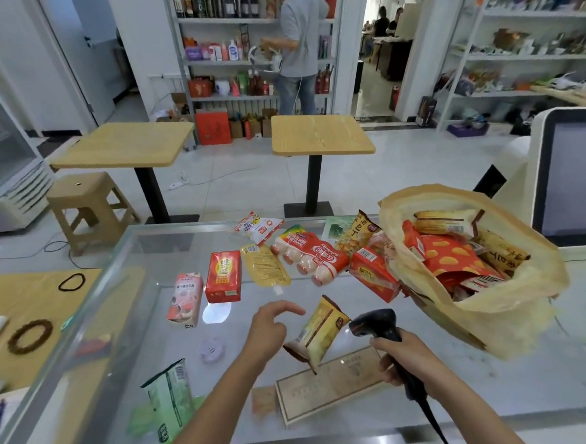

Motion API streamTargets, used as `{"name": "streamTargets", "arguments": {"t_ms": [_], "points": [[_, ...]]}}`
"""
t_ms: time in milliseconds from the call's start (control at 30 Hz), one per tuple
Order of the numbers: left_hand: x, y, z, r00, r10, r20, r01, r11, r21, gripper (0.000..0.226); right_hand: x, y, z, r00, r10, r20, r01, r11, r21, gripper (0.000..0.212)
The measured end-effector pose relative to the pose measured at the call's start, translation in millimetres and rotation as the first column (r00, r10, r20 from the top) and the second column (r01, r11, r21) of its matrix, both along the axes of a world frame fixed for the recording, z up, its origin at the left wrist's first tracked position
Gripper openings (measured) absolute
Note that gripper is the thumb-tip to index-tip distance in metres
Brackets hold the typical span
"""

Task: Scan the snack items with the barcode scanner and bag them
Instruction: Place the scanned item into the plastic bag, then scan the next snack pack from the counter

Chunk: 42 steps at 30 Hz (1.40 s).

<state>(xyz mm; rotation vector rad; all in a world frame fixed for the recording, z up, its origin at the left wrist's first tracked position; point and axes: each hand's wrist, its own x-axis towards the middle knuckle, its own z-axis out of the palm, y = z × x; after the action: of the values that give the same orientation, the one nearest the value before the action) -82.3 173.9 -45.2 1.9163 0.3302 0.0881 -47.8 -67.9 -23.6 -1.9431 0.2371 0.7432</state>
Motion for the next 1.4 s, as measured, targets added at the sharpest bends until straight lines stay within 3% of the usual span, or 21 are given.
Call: {"name": "streamTargets", "arguments": {"t_ms": [100,167,267,333,433,500,567,633,733,800,933,1067,1233,1400], "points": [[-1,-5,-1,0.983,0.097,0.159,-0.142,0.942,0.305,0.041,1,0,-3,1.000,-0.014,0.008,0.014,1.000,-0.011,0.026],[-5,-18,3,0.971,-0.008,0.239,-0.106,0.883,0.458,0.022,1,0,-5,1.000,-0.024,0.012,0.024,1.000,-0.009,0.026],[-8,-35,0,0.974,-0.219,-0.062,0.206,0.731,0.650,0.042,0,0,-7,1.000,-0.024,0.017,0.024,1.000,-0.004,0.026],[-9,-42,1,0.951,-0.218,-0.218,0.308,0.645,0.699,0.049,0,0,-6,1.000,-0.027,0.015,0.027,1.000,0.002,0.027],[-8,-50,11,0.946,-0.181,-0.268,0.323,0.565,0.759,0.041,1,-2,-3,1.000,-0.023,-0.002,0.023,1.000,0.010,0.030],[-8,-52,21,0.957,-0.170,-0.236,0.291,0.503,0.814,0.024,1,-3,-3,1.000,-0.021,-0.008,0.021,1.000,0.008,0.031],[-4,-44,27,0.958,-0.256,-0.125,0.233,0.452,0.861,0.044,1,-3,-3,1.000,-0.018,-0.011,0.018,1.000,0.009,0.031],[3,-31,27,0.856,-0.509,-0.097,0.335,0.400,0.853,0.073,0,-3,-4,1.000,-0.018,-0.009,0.019,1.000,0.019,0.031],[14,-21,9,0.687,-0.681,-0.254,0.521,0.218,0.825,0.069,0,-4,-4,1.000,-0.017,-0.012,0.017,1.000,0.026,0.032],[13,-20,-3,0.722,-0.647,-0.243,0.495,0.239,0.835,0.059,0,-4,-4,1.000,-0.015,-0.020,0.015,1.000,0.021,0.032],[12,-33,-13,0.867,-0.426,-0.258,0.355,0.166,0.920,0.062,1,-4,-4,0.999,-0.033,-0.026,0.033,0.999,0.007,0.032],[18,-41,-20,0.927,-0.311,-0.209,0.307,0.307,0.901,0.063,7,-4,-2,0.998,-0.041,-0.057,0.040,0.999,-0.019,0.035],[22,-47,-22,0.944,-0.225,-0.242,0.318,0.420,0.850,0.067,13,-2,5,0.985,-0.037,-0.168,0.045,0.998,0.047,0.038],[34,-47,-16,0.944,-0.133,-0.301,0.322,0.561,0.762,0.068,13,1,21,0.970,-0.096,-0.222,0.120,0.988,0.097,0.062]]}}
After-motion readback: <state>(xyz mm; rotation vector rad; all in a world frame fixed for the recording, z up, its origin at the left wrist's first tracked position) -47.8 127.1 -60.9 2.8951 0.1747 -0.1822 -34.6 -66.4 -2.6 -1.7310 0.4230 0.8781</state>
